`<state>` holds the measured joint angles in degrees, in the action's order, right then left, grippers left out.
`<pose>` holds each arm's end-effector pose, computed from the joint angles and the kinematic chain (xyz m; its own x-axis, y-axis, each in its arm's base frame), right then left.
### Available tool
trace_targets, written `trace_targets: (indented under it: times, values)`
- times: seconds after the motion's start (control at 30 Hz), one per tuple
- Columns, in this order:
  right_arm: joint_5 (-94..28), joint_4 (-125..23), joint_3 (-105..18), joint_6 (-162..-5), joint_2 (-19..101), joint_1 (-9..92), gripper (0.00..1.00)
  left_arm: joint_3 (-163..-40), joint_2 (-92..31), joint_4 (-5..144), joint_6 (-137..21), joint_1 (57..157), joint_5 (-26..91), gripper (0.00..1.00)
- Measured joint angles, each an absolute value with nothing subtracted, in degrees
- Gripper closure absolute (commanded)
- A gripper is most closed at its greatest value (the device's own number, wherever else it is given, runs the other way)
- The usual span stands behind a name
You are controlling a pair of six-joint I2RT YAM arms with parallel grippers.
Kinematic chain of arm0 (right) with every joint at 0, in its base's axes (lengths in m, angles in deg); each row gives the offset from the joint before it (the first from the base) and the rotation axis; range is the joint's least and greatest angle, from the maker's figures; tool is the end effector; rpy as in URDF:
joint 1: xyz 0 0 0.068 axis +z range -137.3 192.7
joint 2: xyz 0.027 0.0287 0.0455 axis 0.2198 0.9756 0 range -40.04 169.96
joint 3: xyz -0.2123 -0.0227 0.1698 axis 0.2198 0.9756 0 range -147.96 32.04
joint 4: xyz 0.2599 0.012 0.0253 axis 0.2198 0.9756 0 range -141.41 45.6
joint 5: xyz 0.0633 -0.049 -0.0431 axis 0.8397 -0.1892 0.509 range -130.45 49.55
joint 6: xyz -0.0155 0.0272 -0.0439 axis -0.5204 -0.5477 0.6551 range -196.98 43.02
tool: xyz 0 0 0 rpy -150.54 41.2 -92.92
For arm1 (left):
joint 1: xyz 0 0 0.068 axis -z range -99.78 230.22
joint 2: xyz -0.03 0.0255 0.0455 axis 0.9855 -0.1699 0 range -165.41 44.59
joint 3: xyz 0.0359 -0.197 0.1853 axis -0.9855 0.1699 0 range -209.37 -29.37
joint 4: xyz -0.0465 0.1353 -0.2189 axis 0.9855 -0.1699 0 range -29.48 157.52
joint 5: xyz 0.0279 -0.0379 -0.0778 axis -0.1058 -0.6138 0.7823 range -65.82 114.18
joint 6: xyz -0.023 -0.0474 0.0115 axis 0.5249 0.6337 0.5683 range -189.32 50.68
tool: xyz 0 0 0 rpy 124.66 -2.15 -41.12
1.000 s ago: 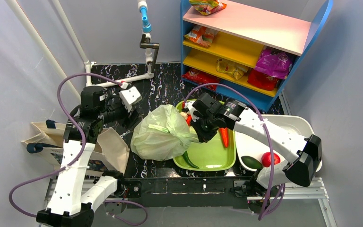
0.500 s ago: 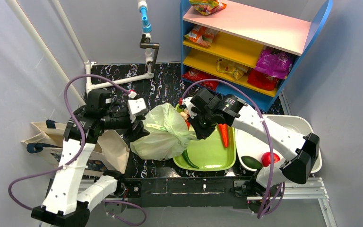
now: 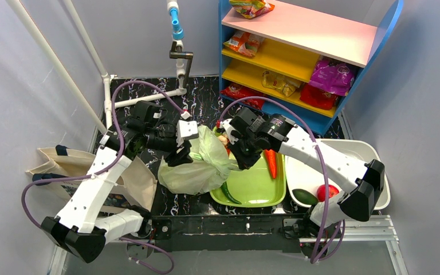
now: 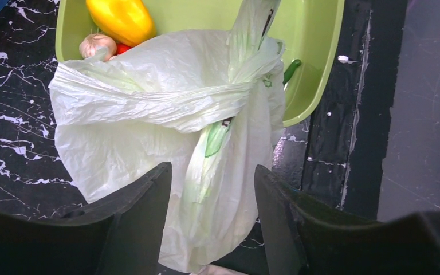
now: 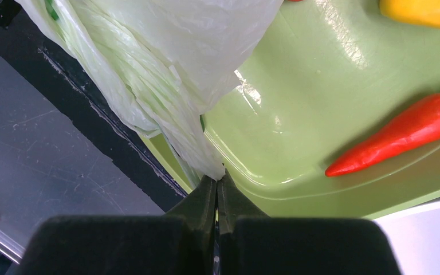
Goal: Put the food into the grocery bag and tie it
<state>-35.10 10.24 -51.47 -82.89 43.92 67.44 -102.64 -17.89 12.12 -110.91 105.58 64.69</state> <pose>0.1639 0.2378 0.3373 -0.5937 -0.6623 -0.4570 -0.7812 0.6106 0.1301 0.1703 -0.1063 0.3815 0.0189 0.5494 -0.8353 0.9773 0.1661 0.1314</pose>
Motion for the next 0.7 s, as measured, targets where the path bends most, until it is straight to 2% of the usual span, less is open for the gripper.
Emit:
trace_targets:
  times: [0.3,0.37,0.4,0.53,0.7]
  values:
    - [-35.12,10.33,-51.42,-82.74,42.74,67.44,0.99,-102.64,-22.02,13.50,-112.17,106.61,62.09,0.49]
    - [-35.12,10.33,-51.42,-82.74,42.70,67.44,0.99,-102.64,-23.03,13.41,-112.44,106.63,61.67,0.57]
    - [-35.12,10.33,-51.42,-82.74,42.70,67.41,0.99,-102.64,-23.42,13.32,-112.61,106.67,61.54,0.64]
    - [-35.12,10.33,-51.42,-82.74,42.70,67.41,0.99,-102.64,-24.47,13.06,-113.09,106.85,61.19,1.00]
    - [-35.15,10.33,-51.42,-82.71,42.70,67.41,0.99,-102.64,-24.53,13.13,-113.27,107.42,60.97,1.00]
